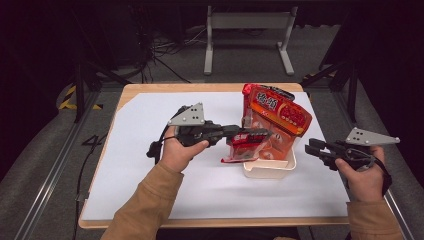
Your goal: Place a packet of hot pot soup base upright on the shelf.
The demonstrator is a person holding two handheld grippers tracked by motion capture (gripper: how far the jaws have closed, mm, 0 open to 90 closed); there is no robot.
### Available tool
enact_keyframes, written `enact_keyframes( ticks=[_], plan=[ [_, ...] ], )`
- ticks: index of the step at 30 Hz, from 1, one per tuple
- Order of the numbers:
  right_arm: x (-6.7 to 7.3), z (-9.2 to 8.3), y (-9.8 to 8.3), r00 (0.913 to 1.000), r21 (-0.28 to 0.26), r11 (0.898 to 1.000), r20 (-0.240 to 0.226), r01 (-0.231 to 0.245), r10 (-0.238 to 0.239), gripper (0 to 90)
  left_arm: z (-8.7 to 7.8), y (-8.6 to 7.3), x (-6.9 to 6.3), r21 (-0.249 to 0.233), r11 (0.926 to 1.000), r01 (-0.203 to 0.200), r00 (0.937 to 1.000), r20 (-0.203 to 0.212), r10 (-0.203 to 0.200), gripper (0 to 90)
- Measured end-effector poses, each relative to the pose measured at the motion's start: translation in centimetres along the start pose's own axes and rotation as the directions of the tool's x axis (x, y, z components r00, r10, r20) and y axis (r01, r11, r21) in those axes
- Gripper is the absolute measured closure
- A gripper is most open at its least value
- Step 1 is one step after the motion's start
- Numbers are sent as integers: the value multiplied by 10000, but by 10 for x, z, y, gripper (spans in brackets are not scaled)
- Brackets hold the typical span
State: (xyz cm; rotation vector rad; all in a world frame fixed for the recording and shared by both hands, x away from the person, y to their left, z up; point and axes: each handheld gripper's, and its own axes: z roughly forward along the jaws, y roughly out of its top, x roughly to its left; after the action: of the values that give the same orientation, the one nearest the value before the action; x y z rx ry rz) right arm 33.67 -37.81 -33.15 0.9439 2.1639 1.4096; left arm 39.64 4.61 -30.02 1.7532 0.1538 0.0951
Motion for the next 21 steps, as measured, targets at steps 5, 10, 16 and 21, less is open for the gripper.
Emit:
enact_keyframes(
  ticks=[5, 10, 16, 21],
  plan=[
    [-2, -1, -1, 10000, -41, 10000, 3, -41, 41, 668, 8, 3, 1, -132, 9999, -23, 9999, 121, 25, 900],
    [-2, -2, -1, 10000, -69, 9999, 36, -86, 86, 668, 15, 5, 0, -203, 9998, -61, 9996, 260, 66, 900],
    [-3, -4, -1, 10000, -109, 9999, 50, -81, 82, 669, 29, 9, -2, -184, 9996, -204, 9988, 440, 212, 900],
    [-4, -6, -1, 9999, -141, 9998, 78, -125, 126, 668, 39, 10, -1, -138, 9996, -249, 9983, 533, 256, 900]
  ],
)
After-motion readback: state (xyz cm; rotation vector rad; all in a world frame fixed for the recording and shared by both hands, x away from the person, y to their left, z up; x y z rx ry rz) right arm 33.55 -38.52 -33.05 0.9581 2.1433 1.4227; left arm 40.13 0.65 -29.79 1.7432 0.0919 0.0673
